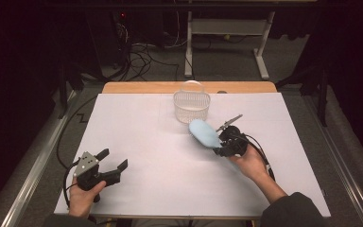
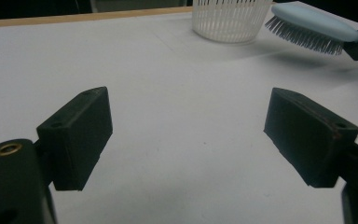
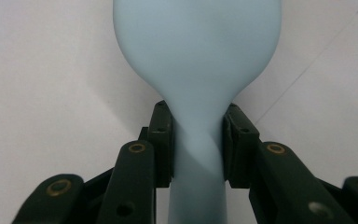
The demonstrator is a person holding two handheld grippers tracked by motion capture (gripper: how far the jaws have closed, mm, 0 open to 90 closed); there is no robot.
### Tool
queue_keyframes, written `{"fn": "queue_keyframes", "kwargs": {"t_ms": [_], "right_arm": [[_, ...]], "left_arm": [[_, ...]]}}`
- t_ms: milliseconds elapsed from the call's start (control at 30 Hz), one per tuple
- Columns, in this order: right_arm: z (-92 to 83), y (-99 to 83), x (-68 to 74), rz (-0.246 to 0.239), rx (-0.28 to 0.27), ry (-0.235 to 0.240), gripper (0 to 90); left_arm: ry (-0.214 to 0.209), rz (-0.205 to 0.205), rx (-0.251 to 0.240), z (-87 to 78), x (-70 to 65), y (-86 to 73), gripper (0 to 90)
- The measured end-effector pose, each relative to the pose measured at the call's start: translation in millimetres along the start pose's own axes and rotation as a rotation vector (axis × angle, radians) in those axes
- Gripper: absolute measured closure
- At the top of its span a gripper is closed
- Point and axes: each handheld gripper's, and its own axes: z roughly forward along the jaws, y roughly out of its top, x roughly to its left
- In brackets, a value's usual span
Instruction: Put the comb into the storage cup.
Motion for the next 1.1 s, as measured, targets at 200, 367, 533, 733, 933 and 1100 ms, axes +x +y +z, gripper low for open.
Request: {"fn": "queue_keyframes", "kwargs": {"t_ms": [200, 367, 533, 733, 933, 1100], "right_arm": [[-17.4, -9.9, 0.2, 0.004, -0.059, 0.002, 70.5], [-31.2, -24.0, 0.2, 0.012, -0.12, 0.007, 70.5], [-43.2, -39.3, -0.4, 0.023, -0.174, 0.012, 70.5], [-53.0, -54.6, 1.1, 0.031, -0.231, 0.016, 70.4], [-62.5, -60.6, 10.0, 0.015, -0.296, 0.029, 70.5], [-64.4, -64.7, 21.6, -0.003, -0.323, 0.047, 70.4]], "left_arm": [[-0.003, -0.002, 0.005, 0.6, -0.8, -0.2, 16.1], [-0.03, -0.039, -0.006, -1.3, -2.0, 0.0, 16.2], [-0.026, -0.033, -0.007, -1.9, -5.3, 1.0, 16.3], [-0.016, -0.032, -0.003, -3.8, -3.5, 2.5, 16.6], [-0.002, -0.03, -0.012, -6.4, -3.4, 5.3, 17.0], [-0.028, -0.015, -0.018, -3.5, -8.3, 10.2, 17.0]]}}
